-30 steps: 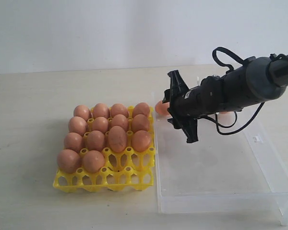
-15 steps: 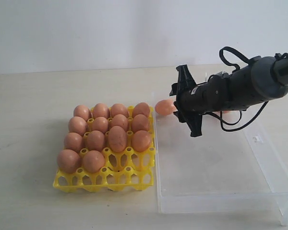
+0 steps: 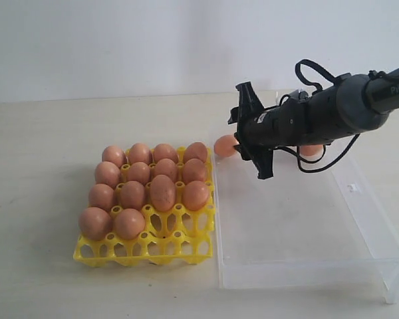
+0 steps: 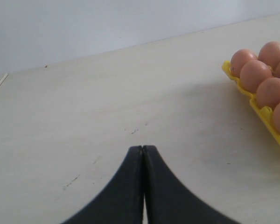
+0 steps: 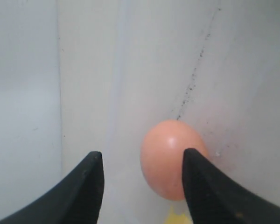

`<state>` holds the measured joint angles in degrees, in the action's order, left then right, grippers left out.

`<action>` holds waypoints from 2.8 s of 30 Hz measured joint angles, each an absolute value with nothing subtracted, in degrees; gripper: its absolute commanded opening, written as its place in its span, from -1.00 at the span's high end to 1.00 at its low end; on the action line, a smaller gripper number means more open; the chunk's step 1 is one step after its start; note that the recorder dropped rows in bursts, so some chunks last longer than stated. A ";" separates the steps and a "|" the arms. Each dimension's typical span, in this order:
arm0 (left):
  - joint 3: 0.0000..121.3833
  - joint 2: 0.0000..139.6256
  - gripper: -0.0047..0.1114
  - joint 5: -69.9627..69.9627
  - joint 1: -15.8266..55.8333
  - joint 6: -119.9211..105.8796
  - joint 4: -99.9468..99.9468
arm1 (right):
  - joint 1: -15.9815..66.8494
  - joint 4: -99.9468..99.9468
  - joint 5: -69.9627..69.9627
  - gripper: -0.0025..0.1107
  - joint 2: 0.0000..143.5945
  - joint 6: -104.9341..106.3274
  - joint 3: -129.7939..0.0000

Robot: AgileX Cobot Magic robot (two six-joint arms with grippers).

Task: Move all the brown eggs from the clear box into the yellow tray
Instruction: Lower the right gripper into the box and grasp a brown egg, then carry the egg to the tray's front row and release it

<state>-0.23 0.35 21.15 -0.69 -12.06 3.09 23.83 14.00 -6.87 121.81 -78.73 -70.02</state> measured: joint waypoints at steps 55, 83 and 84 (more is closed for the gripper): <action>-0.23 0.35 0.92 21.15 -0.69 -12.06 3.09 | 24.16 13.59 -9.71 0.96 126.93 -77.45 -71.74; -0.23 0.35 0.92 21.15 -0.69 -12.06 3.09 | 38.19 -6.18 -19.69 0.96 96.28 -5.71 -45.92; -0.23 0.35 0.92 21.15 -0.69 -12.06 3.09 | 40.41 -7.03 -20.56 0.96 96.73 -5.30 -45.82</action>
<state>-0.23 0.35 21.15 -0.69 -12.06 3.09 40.41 -7.03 -20.56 96.73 -5.30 -45.82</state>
